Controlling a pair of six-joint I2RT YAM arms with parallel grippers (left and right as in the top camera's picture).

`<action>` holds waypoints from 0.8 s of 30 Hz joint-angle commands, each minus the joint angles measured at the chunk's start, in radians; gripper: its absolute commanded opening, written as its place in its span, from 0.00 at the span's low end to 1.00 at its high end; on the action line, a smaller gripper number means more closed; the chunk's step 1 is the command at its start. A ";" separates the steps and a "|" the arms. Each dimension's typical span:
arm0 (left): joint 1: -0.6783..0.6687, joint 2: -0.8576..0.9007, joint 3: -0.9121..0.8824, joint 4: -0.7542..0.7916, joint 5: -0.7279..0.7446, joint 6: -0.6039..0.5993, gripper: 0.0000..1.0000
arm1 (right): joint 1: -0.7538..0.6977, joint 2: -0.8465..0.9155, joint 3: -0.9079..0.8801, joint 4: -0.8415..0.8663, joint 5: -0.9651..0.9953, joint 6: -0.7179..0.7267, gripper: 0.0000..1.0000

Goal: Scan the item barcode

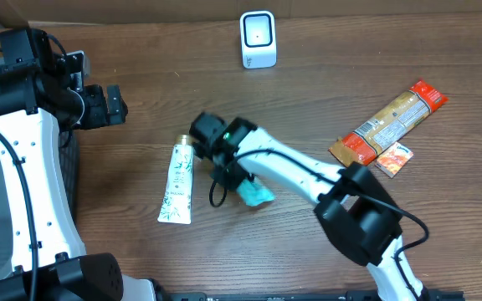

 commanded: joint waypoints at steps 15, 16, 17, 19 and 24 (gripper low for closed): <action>-0.002 -0.004 0.013 0.004 0.001 0.015 1.00 | -0.261 -0.010 -0.206 0.225 -1.004 0.014 0.03; -0.002 -0.004 0.013 0.004 0.001 0.015 1.00 | -0.262 0.006 -0.215 0.237 -1.003 0.014 0.04; -0.002 -0.004 0.013 0.004 0.001 0.015 1.00 | -0.262 0.015 -0.216 0.241 -0.995 0.014 0.04; -0.002 -0.004 0.013 0.004 0.001 0.015 1.00 | -0.267 0.036 -0.216 0.251 -0.946 0.019 0.04; -0.002 -0.004 0.013 0.004 0.001 0.015 1.00 | -0.290 0.064 -0.216 0.277 -0.834 0.063 0.04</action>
